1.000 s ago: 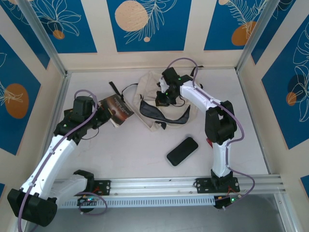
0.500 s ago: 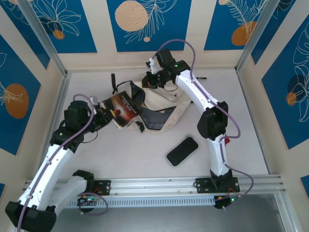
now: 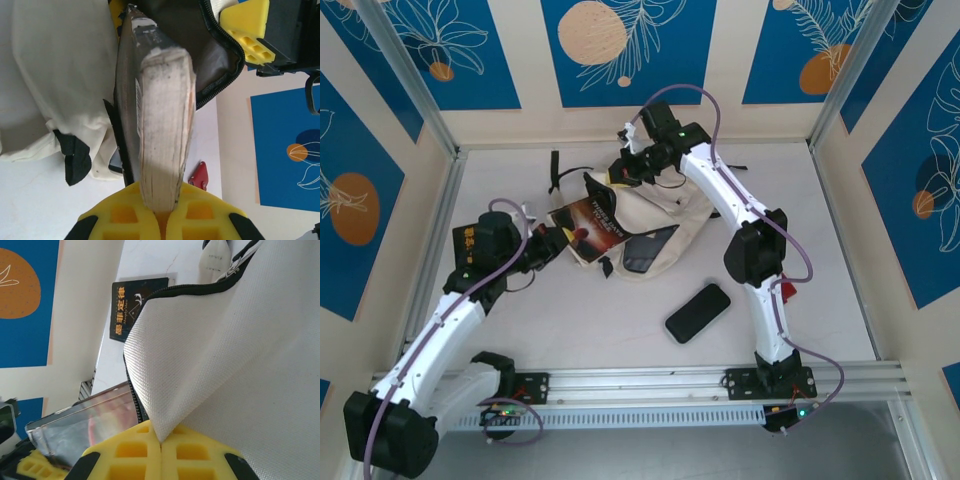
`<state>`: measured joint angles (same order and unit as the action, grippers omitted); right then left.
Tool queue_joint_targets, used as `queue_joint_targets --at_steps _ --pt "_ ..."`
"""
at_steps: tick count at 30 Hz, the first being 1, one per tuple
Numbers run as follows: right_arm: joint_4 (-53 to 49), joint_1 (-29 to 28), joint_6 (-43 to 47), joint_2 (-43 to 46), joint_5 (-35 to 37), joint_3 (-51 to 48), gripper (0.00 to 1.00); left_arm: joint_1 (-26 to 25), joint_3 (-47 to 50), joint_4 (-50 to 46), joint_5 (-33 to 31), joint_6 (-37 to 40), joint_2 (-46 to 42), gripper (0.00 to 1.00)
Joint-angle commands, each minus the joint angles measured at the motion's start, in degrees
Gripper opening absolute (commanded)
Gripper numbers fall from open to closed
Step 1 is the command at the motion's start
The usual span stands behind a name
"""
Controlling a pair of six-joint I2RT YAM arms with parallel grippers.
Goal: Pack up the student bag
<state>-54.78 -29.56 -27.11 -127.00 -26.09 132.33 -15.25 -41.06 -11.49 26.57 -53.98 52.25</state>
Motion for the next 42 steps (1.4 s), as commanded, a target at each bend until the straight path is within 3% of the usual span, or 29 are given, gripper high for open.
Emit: queue_joint_targets --at_steps 1,11,16,18,23,25,28,35,39,42 --pt "0.08 0.36 -0.83 1.4 -5.63 2.75 0.04 0.57 -1.74 8.29 3.66 -0.78 -1.36 0.0" --pt "0.62 1.13 -1.59 1.84 -6.34 1.64 0.04 0.57 -9.61 -3.19 1.08 7.66 -4.9 0.0" --pt "1.12 1.45 -2.06 1.86 -6.91 1.34 0.04 0.57 -10.39 -3.1 1.02 7.45 -4.36 0.0" --pt "1.55 1.58 -2.48 1.85 -7.6 1.25 0.04 0.56 -8.69 -0.66 1.34 6.1 -3.13 0.0" --pt "3.18 2.02 -4.04 2.26 -10.21 0.49 0.04 0.48 -0.23 17.74 6.63 -3.01 3.37 0.0" --pt "3.7 2.12 -4.44 2.37 -10.97 0.16 0.04 0.31 1.22 21.03 6.6 -4.19 5.58 0.0" --pt "3.81 2.37 -4.7 2.53 -11.29 -0.14 0.04 0.22 1.29 18.1 4.31 -2.98 8.15 0.0" --pt "5.49 3.6 -6.36 3.42 -10.73 -1.29 0.04 0.13 -0.87 -3.37 -7.92 0.24 12.32 0.0" --pt "5.81 3.7 -6.47 3.57 -11.02 -1.12 0.04 0.17 -1.47 -6.0 -11.58 0.44 11.37 0.0" --pt "5.91 3.68 -6.55 3.5 -11.66 -1.2 0.04 0.17 -1.32 -0.48 -8.78 0.3 9.57 0.0"
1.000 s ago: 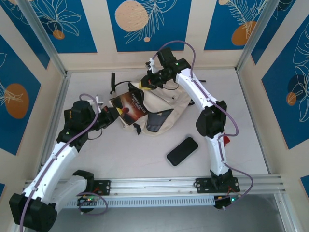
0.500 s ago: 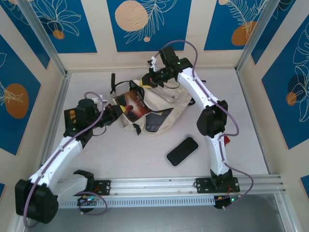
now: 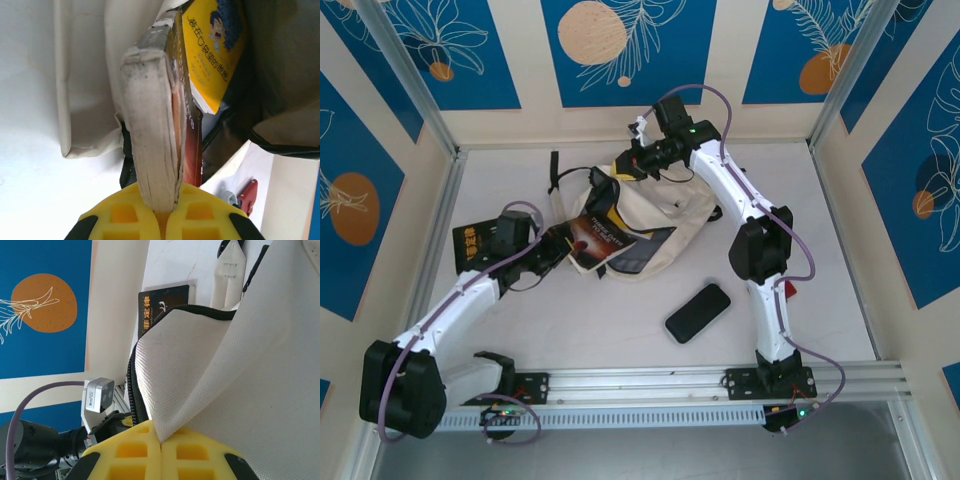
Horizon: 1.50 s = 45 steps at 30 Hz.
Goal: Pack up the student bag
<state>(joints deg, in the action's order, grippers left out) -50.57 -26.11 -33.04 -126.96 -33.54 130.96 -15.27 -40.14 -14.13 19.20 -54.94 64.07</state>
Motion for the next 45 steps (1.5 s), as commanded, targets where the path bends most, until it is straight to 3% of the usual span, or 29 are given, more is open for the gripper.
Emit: queue_joint_targets --at_steps 1,6,16,24,32,36,45 --pt "1.75 0.1 -0.69 3.47 -4.46 0.18 0.04 0.14 -2.09 5.13 0.86 0.75 -2.54 0.0" --pt "2.26 0.18 -1.15 3.57 -5.63 0.09 0.04 0.15 -1.44 16.15 8.86 -4.19 -2.15 0.0" --pt "3.13 0.18 -1.59 3.61 -6.38 -0.45 0.04 -0.62 -1.65 24.18 8.96 -8.83 0.21 0.0" --pt "4.07 0.18 -2.51 3.82 -6.74 -1.14 0.04 -8.04 -5.98 27.35 -0.51 -9.25 11.26 0.0" --pt "4.61 0.82 -3.22 4.59 -8.04 -1.8 0.04 -14.99 -10.56 26.52 -18.83 -10.72 22.87 0.0" --pt "5.6 1.04 -3.79 4.95 -9.19 -2.29 0.04 -16.31 -13.67 30.67 -20.67 -13.94 29.15 0.0" --pt "6.94 1.84 -4.44 6.04 -9.69 -4.76 0.04 -19.32 -24.72 28.34 -23.4 -17.03 41.34 0.01"
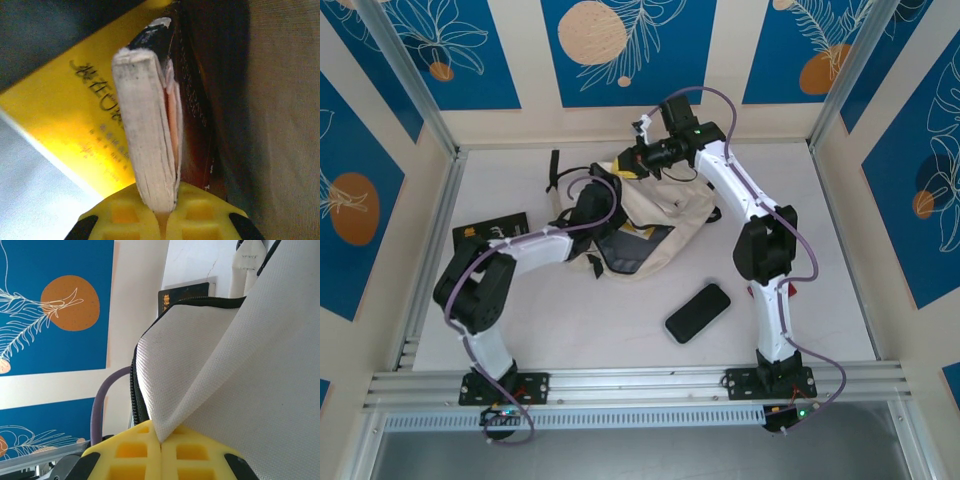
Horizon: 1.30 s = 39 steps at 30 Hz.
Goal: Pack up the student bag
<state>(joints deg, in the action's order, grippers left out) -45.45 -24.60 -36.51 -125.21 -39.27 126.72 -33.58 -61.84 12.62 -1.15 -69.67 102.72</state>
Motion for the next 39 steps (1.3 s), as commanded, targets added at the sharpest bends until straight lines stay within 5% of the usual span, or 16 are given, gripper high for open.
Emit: queue_joint_targets --at_steps 1,6,10,19,27,33,39 --pt "1.92 0.46 -0.94 4.43 -3.94 -0.86 0.04 -1.18 -3.28 2.02 -3.64 -3.14 3.75 0.01" --pt "3.59 1.43 -1.43 5.9 -3.72 -3.83 0.04 -1.4 -3.58 2.28 -4.21 -5.56 5.52 0.14" --pt "3.53 1.87 -1.11 6.38 -3.06 -4.52 0.04 -1.26 -2.4 1.45 -4.24 -4.97 3.42 0.41" --pt "3.4 2.13 -0.84 6.25 -0.87 -5.42 0.04 -0.88 1.76 -6.63 -1.16 -5.05 -6.71 0.73" --pt "3.7 2.27 -1.06 6.15 1.26 -7.47 0.04 -0.75 5.39 -15.99 -0.05 -2.75 -18.29 0.79" --pt "3.23 2.02 -0.21 6.29 3.93 -10.0 0.04 0.22 6.86 -32.31 -7.34 5.09 -29.52 0.86" --pt "1.86 -0.64 2.64 6.23 7.37 -15.36 0.05 8.77 9.68 -43.77 -10.43 13.81 -38.63 0.9"
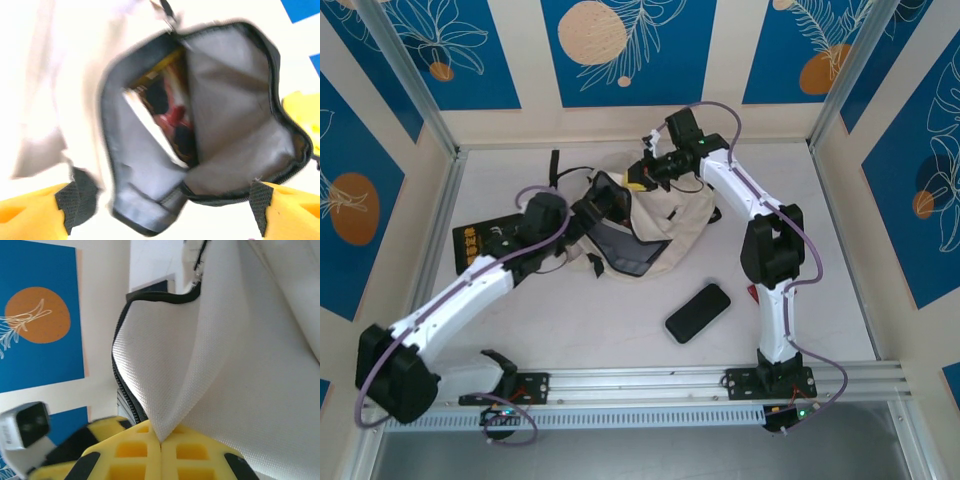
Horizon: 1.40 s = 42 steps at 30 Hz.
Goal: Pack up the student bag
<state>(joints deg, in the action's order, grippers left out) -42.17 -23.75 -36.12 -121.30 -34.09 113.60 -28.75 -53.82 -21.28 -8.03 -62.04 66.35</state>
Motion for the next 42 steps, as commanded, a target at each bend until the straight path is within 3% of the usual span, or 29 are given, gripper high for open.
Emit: queue_joint_targets --at_steps 1,6,11,21,26,31,42 --pt "-1.34 -2.09 2.57 2.25 2.56 -3.41 0.05 6.21 1.94 -11.0 -3.25 7.71 -2.9 0.9" --pt "-2.16 -5.02 4.91 1.94 6.08 -8.67 0.05 14.65 2.16 -13.22 -3.6 14.14 -1.43 0.94" --pt "-3.23 -5.04 6.65 3.24 11.65 -13.96 0.05 20.36 1.74 -10.68 -1.91 16.96 6.55 0.95" --pt "-4.12 -4.25 9.13 5.96 13.3 -16.07 0.09 27.06 -3.77 -5.27 1.36 20.2 23.86 0.95" --pt "-2.82 -4.61 9.69 6.89 8.47 -14.97 0.33 27.26 -10.73 -6.89 1.44 23.08 31.88 0.9" --pt "-1.89 -5.07 9.31 8.4 7.42 -13.77 0.5 27.27 -15.68 -9.44 -0.83 24.92 36.11 0.88" --pt "-1.6 -7.2 8.53 8.19 8.55 -12.69 0.61 28.56 -30.4 -16.18 -6.58 30.14 47.99 0.85"
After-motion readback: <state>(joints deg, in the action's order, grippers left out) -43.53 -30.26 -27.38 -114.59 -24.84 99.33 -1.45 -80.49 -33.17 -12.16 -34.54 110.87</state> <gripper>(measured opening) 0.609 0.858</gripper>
